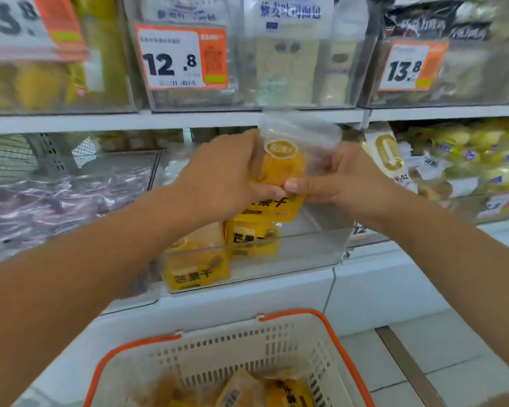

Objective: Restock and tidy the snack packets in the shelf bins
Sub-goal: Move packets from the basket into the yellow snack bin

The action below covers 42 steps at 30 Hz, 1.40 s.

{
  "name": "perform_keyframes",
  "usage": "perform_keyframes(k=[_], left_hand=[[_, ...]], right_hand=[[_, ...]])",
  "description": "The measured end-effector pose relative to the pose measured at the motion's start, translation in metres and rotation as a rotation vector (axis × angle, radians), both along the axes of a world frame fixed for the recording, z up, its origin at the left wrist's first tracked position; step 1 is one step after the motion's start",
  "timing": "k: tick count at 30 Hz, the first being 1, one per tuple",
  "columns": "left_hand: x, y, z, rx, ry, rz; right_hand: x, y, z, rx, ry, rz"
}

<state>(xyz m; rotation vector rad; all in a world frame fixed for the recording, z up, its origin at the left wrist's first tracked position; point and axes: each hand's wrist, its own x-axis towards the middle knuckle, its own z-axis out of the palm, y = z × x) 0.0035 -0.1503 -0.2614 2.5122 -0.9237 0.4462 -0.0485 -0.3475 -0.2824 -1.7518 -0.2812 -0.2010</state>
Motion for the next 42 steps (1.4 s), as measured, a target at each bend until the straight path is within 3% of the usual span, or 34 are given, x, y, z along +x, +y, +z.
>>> perform_keyframes(k=[3, 8, 12, 14, 18, 21, 25, 28, 29, 32, 34, 36, 39, 40, 42], left_hand=[[0.008, 0.006, -0.025, 0.034, -0.019, 0.145], [0.017, 0.019, -0.064, 0.038, 0.048, 0.168], [0.021, 0.031, -0.067, 0.079, -0.028, 0.109], [0.023, 0.034, -0.071, 0.14, -0.078, 0.087], [0.024, 0.03, -0.073, 0.164, -0.095, 0.106], [0.022, 0.03, -0.073, 0.21, -0.138, 0.118], [0.024, 0.03, -0.074, 0.337, -0.097, 0.114], [0.021, 0.03, -0.068, 0.351, -0.09, 0.122], [0.015, 0.03, -0.066, 0.323, -0.131, 0.115], [-0.01, 0.033, -0.069, 0.114, -0.448, -0.08], [-0.038, 0.034, -0.089, 0.063, -0.516, -0.258], [-0.057, 0.03, -0.123, 0.363, -0.349, -0.359], [-0.064, 0.029, -0.202, 1.05, 0.182, -0.351], [-0.064, 0.033, -0.23, 1.152, 0.364, -0.28], [-0.068, 0.049, -0.28, 1.089, 0.662, -0.085]], right_hand=[[0.031, 0.0, -0.019, -0.158, 0.05, 0.025], [0.05, 0.003, -0.048, -0.42, 0.21, 0.057], [0.053, 0.005, -0.053, -0.543, 0.283, -0.008], [0.051, 0.006, -0.045, -0.521, 0.364, -0.07], [0.046, 0.01, -0.038, -0.253, 0.506, -0.225], [0.046, 0.017, -0.041, -0.2, 0.586, -0.176], [0.046, 0.026, -0.045, -0.465, 0.494, -0.126], [0.042, 0.026, -0.041, -0.605, 0.449, -0.219], [0.036, 0.024, -0.037, -0.642, 0.368, -0.31], [0.013, 0.016, -0.025, -0.688, -0.124, -0.628], [-0.006, 0.019, -0.027, -0.537, -0.326, -0.535], [-0.018, 0.029, -0.047, -0.579, -0.264, -0.328], [-0.03, 0.049, -0.123, -0.888, 0.42, 0.173], [-0.032, 0.05, -0.159, -1.057, 0.633, 0.333], [-0.042, 0.048, -0.233, -1.461, 0.737, 0.51]])
